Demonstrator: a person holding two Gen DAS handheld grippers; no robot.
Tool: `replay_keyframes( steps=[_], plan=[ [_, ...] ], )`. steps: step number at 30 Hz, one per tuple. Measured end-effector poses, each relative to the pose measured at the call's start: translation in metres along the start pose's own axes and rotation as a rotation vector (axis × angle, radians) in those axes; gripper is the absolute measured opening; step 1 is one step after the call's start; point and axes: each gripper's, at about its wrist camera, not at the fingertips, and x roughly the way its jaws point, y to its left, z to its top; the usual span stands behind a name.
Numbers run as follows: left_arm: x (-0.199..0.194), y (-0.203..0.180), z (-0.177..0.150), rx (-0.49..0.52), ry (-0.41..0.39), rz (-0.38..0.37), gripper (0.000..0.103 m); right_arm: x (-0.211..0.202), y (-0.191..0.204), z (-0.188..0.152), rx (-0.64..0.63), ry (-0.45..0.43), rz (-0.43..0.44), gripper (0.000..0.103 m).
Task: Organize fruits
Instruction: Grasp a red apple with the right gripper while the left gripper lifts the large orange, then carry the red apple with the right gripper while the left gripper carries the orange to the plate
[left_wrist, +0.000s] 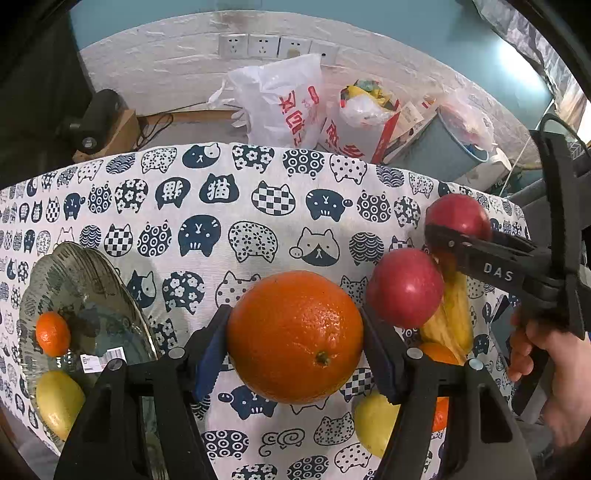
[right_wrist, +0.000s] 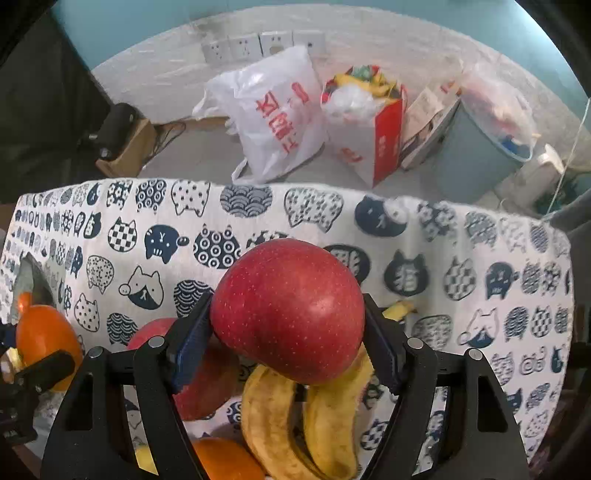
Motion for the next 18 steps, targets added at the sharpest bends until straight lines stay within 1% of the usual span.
replay_keyframes(
  steps=[2,9,18],
  plan=[
    [-0.003,-0.001,-0.001,0.004,-0.008,0.002,0.069,-0.009,0.000,0.000,-0.007,-0.021,-0.004,0.075],
    [-0.020,-0.006,-0.004,0.033,-0.044,0.013,0.069,-0.036,0.010,-0.003,-0.033,-0.070,0.021,0.075],
    [-0.047,-0.009,-0.013,0.055,-0.088,0.016,0.069,-0.071,0.033,-0.014,-0.080,-0.121,0.073,0.075]
  ],
)
